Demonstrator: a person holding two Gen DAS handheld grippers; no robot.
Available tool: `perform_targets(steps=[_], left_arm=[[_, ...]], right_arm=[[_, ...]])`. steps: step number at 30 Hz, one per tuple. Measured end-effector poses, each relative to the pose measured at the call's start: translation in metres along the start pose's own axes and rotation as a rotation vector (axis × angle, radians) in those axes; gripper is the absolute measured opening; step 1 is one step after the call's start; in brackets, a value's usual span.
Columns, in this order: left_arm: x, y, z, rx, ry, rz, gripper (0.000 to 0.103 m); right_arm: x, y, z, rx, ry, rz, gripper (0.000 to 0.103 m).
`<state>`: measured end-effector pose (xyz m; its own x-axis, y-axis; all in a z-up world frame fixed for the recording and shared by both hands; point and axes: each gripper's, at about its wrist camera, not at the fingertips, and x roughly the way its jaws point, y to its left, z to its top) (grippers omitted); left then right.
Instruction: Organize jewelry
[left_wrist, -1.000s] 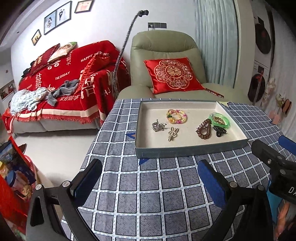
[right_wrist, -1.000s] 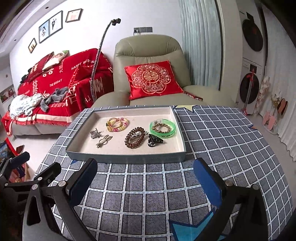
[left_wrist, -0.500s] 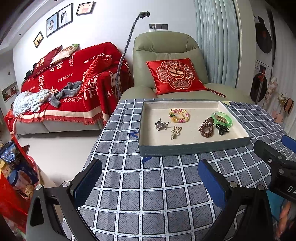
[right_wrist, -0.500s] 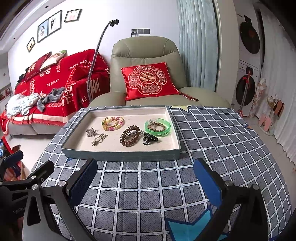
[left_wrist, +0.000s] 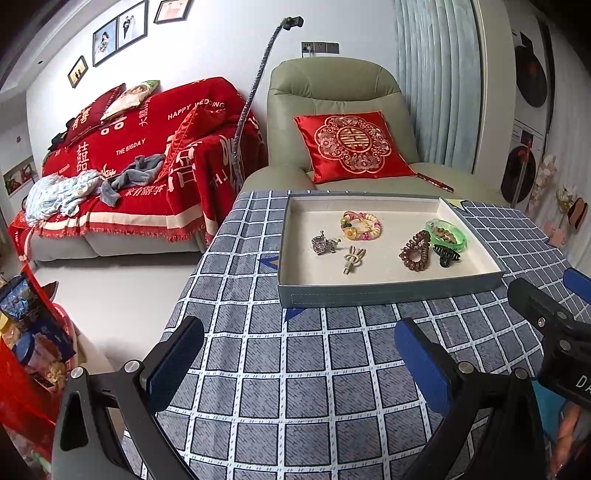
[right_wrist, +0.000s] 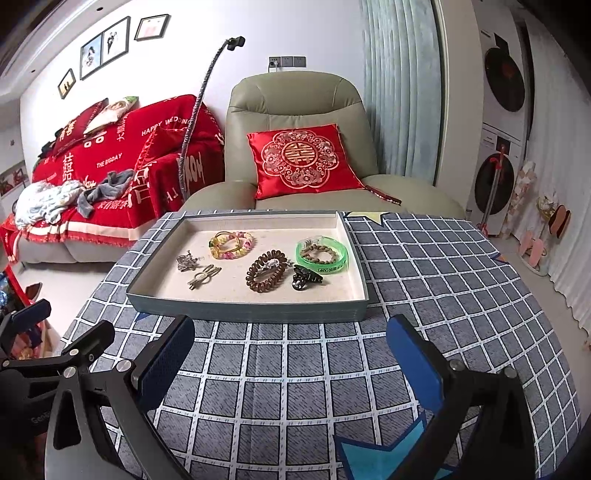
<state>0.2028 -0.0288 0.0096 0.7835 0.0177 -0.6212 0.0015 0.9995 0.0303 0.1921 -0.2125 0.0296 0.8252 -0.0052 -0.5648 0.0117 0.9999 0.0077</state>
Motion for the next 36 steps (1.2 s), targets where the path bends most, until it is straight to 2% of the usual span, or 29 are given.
perform_targets(steps=[36], left_arm=[[-0.0019, -0.0028, 0.0001, 0.003, -0.002, -0.004, 0.103]], right_arm=[[-0.0050, 0.0046, 0.0031, -0.002, -0.008, 0.007, 0.103]])
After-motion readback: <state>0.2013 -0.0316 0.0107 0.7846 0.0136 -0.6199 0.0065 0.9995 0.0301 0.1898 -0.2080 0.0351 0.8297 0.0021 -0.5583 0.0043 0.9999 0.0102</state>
